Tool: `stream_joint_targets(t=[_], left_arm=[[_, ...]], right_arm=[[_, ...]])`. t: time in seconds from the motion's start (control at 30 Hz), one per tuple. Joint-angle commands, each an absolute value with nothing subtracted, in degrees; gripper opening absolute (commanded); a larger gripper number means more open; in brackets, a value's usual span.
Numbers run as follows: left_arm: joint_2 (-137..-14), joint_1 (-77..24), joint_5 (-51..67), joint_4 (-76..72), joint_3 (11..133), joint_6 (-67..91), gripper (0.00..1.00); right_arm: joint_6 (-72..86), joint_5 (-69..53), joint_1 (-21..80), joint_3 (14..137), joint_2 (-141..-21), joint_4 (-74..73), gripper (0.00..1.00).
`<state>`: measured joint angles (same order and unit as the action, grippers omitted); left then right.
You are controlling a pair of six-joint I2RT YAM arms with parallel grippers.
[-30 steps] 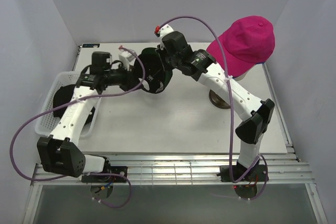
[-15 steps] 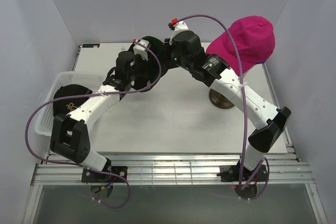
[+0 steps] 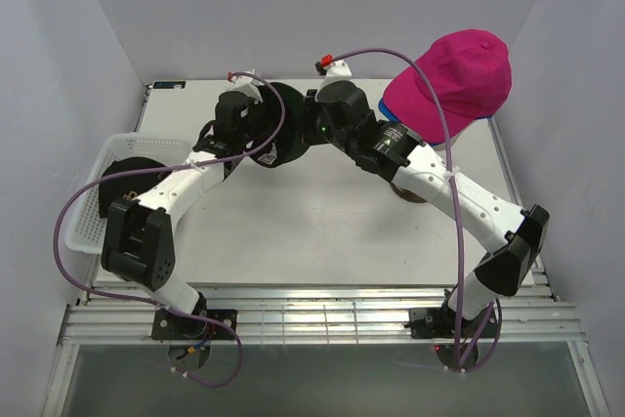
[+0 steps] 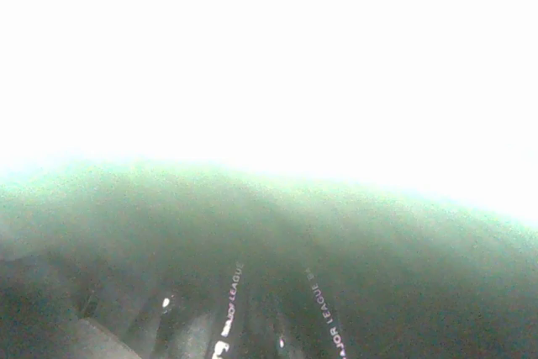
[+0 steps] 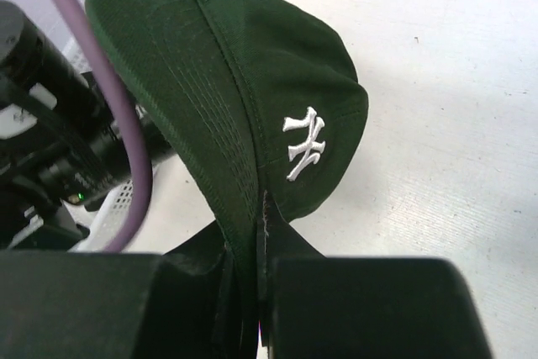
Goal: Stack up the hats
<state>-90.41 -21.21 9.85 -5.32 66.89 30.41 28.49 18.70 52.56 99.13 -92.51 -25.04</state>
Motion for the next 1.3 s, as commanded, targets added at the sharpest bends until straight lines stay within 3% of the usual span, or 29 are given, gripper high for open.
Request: stream_joint_targets(t=[0.0, 0.13, 0.23, 0.37, 0.5, 0.63, 0.73, 0.77, 0.87, 1.03, 1.27], left_arm=[[-89.63, -17.67, 12.47, -7.03, 71.36, 36.64, 0.78], [-92.02, -17.4, 15.55, -3.53, 74.36, 33.23, 0.77], [-88.7, -17.4, 20.38, -1.24, 70.85, 30.69, 0.77], [-81.24, -17.4, 23.82, 2.63, 68.38, 25.06, 0.77], [-77.17, -17.32, 23.12, 11.13, 75.2, 17.42, 0.79], [-77.17, -17.23, 23.02, 16.78, 81.19, 12.84, 0.8], [-77.43, -17.23, 27.06, 20.03, 83.58, 11.34, 0.8], [-77.43, -17.23, 28.55, 20.56, 84.54, 11.16, 0.8], [-77.52, -17.23, 29.53, 21.27, 84.73, 10.55, 0.8], [-78.4, -17.23, 29.53, 22.15, 84.29, 9.84, 0.8], [-78.49, -17.23, 28.83, 25.22, 85.43, 7.39, 0.8]], right_arm=[[29.0, 14.69, 54.58, 97.38, -90.26, -24.26, 0.08], [28.13, 15.02, 54.58, 99.83, -91.4, -25.13, 0.08], [20.77, 22.48, 54.58, 108.17, -92.81, -28.38, 0.08], [6.88, 32.5, 54.23, 121.09, -96.14, -29.27, 0.08], [-11.47, 43.74, 53.44, 127.09, -99.23, -22.61, 0.08], [-41.28, 52.1, 53.18, 122.88, -98.79, -3.39, 0.08], [-63.72, 57.65, 52.91, 119.8, -99.49, 21.55, 0.08], [-79.38, 58.18, 52.48, 119.71, -100.01, 34.85, 0.08], [-98.28, 56.7, 51.07, 124.35, -103.0, 44.1, 0.08], [-107.22, 52.29, 47.3, 113.76, -97.57, 47.03, 0.08], [-106.44, 54.58, 42.98, 104.43, -87.82, 41.33, 0.08]])
